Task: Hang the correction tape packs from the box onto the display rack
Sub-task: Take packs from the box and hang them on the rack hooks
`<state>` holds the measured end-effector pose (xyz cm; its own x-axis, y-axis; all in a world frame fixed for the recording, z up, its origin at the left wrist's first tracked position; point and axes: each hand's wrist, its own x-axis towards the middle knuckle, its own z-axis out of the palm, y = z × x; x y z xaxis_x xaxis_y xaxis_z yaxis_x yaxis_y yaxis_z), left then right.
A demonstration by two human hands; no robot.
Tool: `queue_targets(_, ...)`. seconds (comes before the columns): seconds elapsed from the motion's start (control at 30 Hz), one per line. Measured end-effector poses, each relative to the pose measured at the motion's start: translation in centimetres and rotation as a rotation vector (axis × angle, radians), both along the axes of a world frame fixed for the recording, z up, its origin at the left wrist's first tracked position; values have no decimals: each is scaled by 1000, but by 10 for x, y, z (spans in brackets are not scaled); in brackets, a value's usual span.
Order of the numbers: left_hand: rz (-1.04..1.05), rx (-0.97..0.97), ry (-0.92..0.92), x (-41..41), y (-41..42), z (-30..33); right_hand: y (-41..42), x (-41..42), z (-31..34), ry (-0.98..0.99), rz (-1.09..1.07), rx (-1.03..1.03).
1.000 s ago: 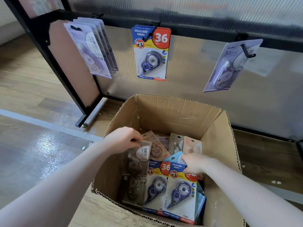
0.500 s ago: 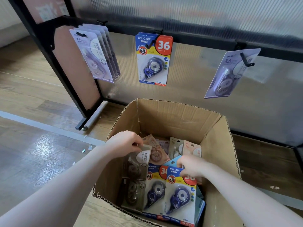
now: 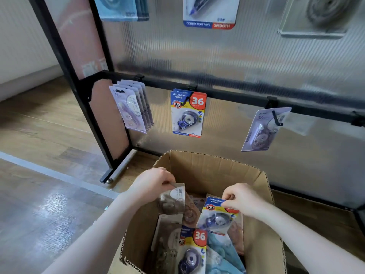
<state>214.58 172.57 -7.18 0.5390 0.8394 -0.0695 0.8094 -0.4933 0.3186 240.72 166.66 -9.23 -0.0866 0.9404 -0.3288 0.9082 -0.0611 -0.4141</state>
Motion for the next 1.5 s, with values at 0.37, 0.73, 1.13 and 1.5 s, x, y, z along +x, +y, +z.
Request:
queue_targets(0.37,216,226,-128,-15,9,57,42,-26,66,18,-52,425)
queue_targets(0.73,218,371,-282,-23,10,94,75,-53,126,51,-42,776)
queue_targets(1.13,165,350,-279,-25,15,91,101,-80,145,156,0,868)
queue_targets(1.5,150,312,-243,-20,20,78,109,-84,149,38,114,888)
